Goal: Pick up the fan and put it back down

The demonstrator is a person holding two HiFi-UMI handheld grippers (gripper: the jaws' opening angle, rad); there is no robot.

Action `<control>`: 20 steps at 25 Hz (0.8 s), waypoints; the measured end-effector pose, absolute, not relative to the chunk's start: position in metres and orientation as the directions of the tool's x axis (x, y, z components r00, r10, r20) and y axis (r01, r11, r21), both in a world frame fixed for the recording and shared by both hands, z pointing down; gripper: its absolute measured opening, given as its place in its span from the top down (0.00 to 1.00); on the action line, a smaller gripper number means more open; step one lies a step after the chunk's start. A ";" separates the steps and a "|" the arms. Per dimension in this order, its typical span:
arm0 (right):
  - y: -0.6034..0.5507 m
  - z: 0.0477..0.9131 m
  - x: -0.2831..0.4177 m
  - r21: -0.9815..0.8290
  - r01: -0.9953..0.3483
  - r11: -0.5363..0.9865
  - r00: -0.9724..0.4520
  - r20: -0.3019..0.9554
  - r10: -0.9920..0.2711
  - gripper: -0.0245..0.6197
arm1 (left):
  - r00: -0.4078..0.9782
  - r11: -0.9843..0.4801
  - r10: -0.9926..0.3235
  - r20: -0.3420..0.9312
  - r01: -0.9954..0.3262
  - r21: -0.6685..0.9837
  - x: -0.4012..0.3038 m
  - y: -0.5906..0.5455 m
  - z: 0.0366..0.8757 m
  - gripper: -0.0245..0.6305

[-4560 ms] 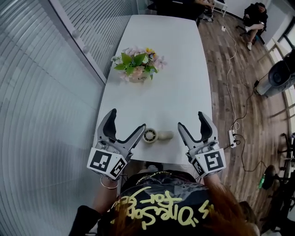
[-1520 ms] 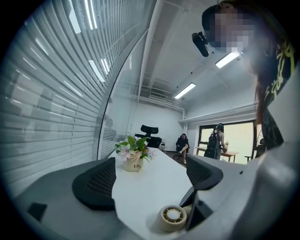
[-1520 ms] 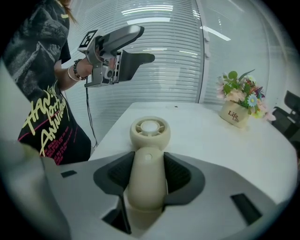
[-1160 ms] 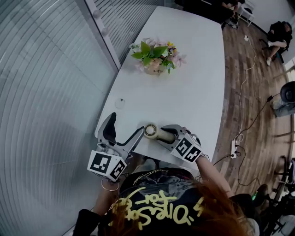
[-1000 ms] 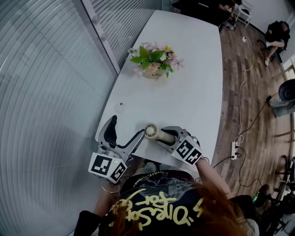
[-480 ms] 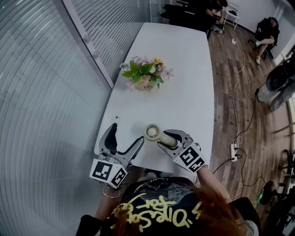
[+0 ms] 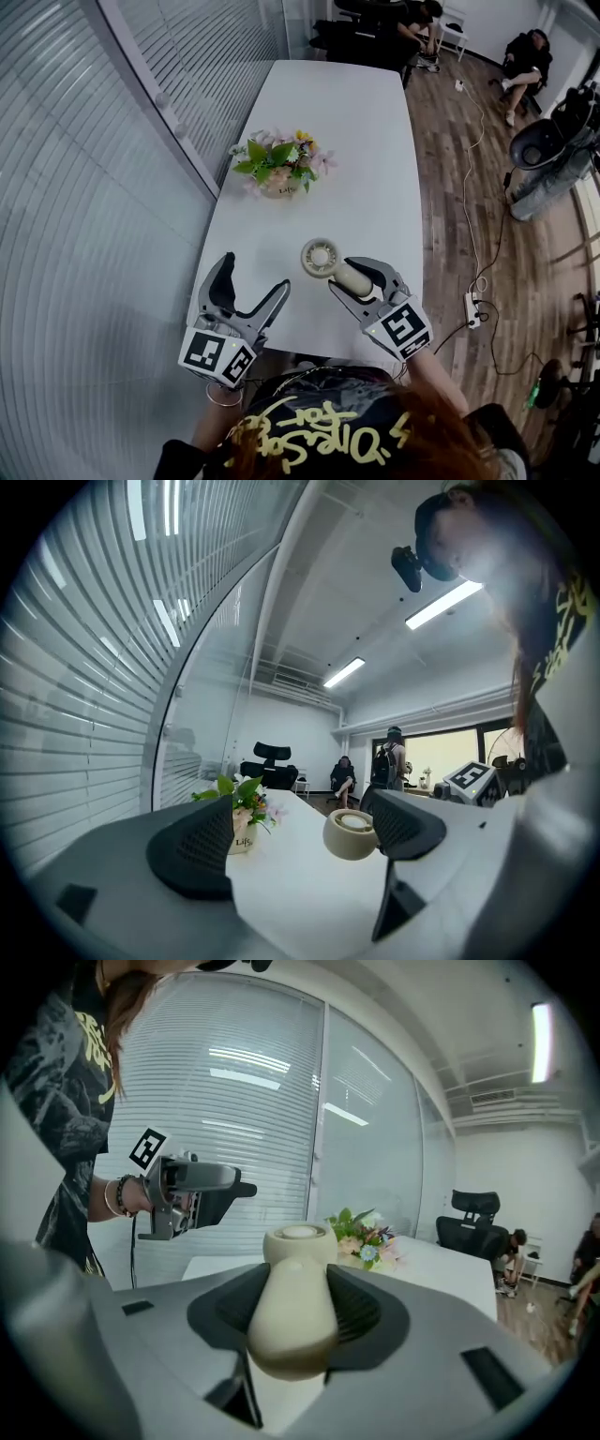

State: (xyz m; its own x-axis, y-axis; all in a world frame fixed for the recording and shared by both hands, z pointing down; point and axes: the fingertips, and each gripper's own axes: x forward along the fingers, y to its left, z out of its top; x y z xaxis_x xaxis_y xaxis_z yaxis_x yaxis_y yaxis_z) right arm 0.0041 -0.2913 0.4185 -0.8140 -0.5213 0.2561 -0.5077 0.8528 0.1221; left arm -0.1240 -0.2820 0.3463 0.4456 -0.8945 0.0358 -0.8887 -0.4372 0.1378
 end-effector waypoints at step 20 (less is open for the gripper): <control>-0.295 0.374 0.060 0.129 -0.659 0.741 -0.728 0.140 -0.671 0.66 | 0.529 -0.522 -0.848 0.020 -0.842 0.132 -0.086 -0.301 0.341 0.26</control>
State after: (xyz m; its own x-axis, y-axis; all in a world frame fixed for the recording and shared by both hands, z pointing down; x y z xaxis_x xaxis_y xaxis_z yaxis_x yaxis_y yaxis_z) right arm 0.0595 -0.2955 0.3739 -0.7281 -0.6711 0.1396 -0.6586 0.7413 0.1289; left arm -0.0861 -0.3013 0.3414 0.5291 -0.8483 0.0205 -0.8425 -0.5222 0.1324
